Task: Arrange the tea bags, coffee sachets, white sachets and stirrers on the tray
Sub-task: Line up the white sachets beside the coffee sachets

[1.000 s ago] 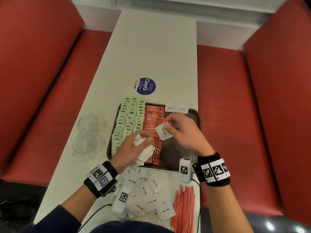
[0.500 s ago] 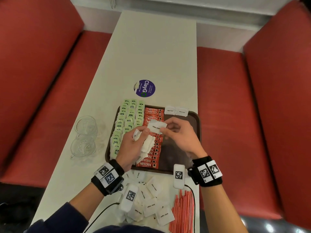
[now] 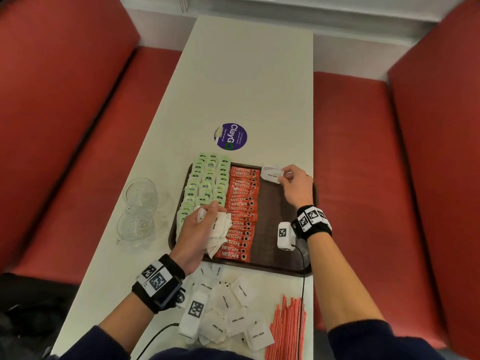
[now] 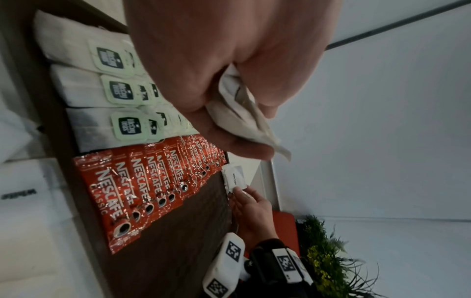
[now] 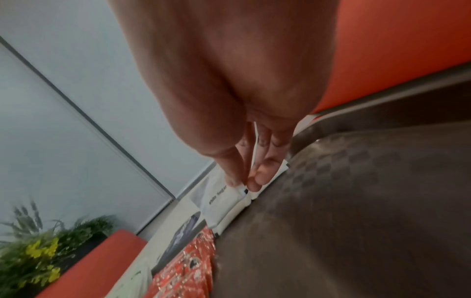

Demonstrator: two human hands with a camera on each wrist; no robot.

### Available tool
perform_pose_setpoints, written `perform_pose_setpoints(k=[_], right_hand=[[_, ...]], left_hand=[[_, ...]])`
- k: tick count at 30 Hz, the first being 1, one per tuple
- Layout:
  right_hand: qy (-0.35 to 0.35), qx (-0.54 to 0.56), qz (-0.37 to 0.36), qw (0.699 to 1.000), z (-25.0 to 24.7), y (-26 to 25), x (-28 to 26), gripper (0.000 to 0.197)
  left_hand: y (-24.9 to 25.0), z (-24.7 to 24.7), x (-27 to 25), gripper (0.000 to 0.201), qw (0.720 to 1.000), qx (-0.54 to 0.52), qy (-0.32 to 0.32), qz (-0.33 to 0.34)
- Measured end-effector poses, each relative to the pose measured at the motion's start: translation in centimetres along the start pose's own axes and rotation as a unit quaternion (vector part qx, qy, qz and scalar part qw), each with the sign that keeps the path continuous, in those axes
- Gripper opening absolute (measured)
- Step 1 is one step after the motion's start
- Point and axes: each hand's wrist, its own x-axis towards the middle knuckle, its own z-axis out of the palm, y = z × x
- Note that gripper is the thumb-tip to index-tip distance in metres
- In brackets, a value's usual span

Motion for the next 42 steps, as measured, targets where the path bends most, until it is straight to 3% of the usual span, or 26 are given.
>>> perform_pose_setpoints(k=[6, 12, 16, 19, 22, 25, 28, 31, 37, 42], right_hand=[[0.025, -0.015, 0.012, 0.999, 1.2, -0.4, 0.3, 0.014], [0.052, -0.052, 0.018, 0.997, 2.1, -0.9, 0.5, 0.020], [0.078, -0.063, 0.020, 0.995, 2.0, -1.6, -0.1, 0.024], [0.103, -0.026, -0.017, 0.994, 1.2, -3.5, -1.6, 0.022], [0.048, 0.062, -0.035, 0.996, -0.3, -6.9, -4.8, 0.023], [-0.105, 0.120, -0.060, 0.985, -2.2, -10.0, -8.9, 0.029], [-0.224, 0.102, -0.095, 0.964, -3.2, -11.0, -11.6, 0.019], [-0.235, 0.073, -0.110, 0.963, -3.6, -10.4, -12.6, 0.005], [-0.193, 0.267, -0.019, 0.944, -3.8, -9.9, -14.2, 0.006], [-0.201, 0.237, -0.015, 0.950, -4.5, -8.6, -14.5, 0.012]], left_hand=[[0.1, -0.9, 0.1, 0.041, 0.999, -0.039, -0.013, -0.031], [0.5, -1.2, 0.2, 0.022, 0.995, -0.072, -0.039, -0.048], [0.6, -1.3, 0.2, 0.027, 0.995, -0.064, -0.068, -0.042], [0.7, -1.2, 0.0, 0.030, 0.996, -0.044, -0.074, -0.029], [0.7, -0.9, -0.1, 0.033, 0.997, -0.038, -0.072, -0.013], [0.7, -0.4, -0.3, 0.036, 0.997, -0.027, -0.069, 0.009], [0.8, 0.2, -0.6, 0.031, 0.996, 0.027, -0.073, 0.053], [1.0, 0.6, -1.1, 0.030, 0.990, 0.070, -0.090, 0.084], [1.2, 0.5, -1.6, 0.038, 0.990, 0.065, -0.097, 0.081], [1.8, -0.1, -1.0, 0.028, 0.985, 0.109, -0.077, 0.109]])
